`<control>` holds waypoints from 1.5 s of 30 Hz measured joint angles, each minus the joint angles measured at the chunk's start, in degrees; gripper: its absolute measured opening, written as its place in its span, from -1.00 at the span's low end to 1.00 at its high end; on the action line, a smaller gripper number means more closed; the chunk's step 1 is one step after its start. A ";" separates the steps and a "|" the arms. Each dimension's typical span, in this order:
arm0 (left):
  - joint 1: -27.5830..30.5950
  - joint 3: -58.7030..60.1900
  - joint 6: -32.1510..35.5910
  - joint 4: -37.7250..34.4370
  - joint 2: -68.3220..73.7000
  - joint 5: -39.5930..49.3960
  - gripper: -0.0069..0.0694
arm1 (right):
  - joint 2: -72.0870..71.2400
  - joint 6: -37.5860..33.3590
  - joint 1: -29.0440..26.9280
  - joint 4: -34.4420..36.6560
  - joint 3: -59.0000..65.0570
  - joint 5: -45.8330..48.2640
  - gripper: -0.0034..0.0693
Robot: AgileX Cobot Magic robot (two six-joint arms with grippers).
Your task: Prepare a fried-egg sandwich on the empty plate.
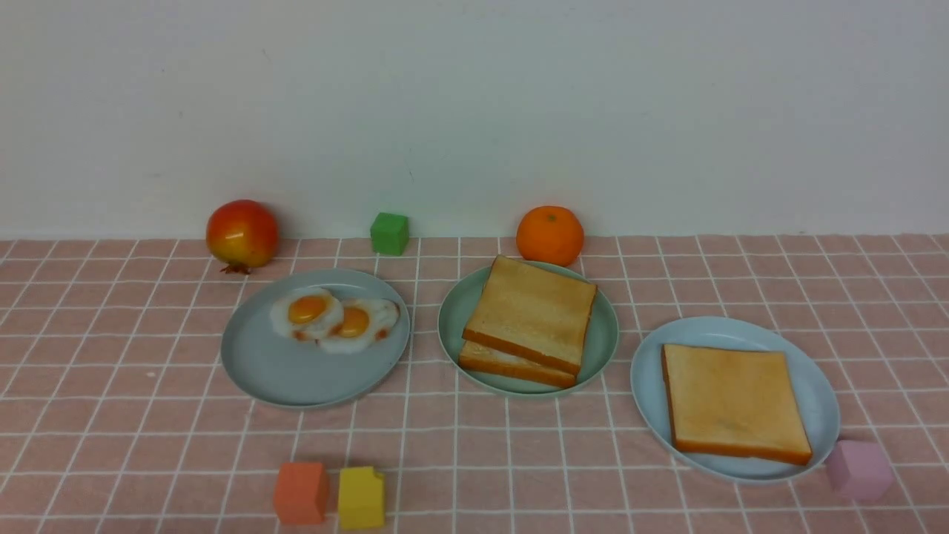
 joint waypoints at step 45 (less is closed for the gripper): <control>32.50 19.10 -36.68 25.99 -11.03 -9.31 -0.79 | -0.04 0.00 0.00 0.02 0.00 0.06 -0.70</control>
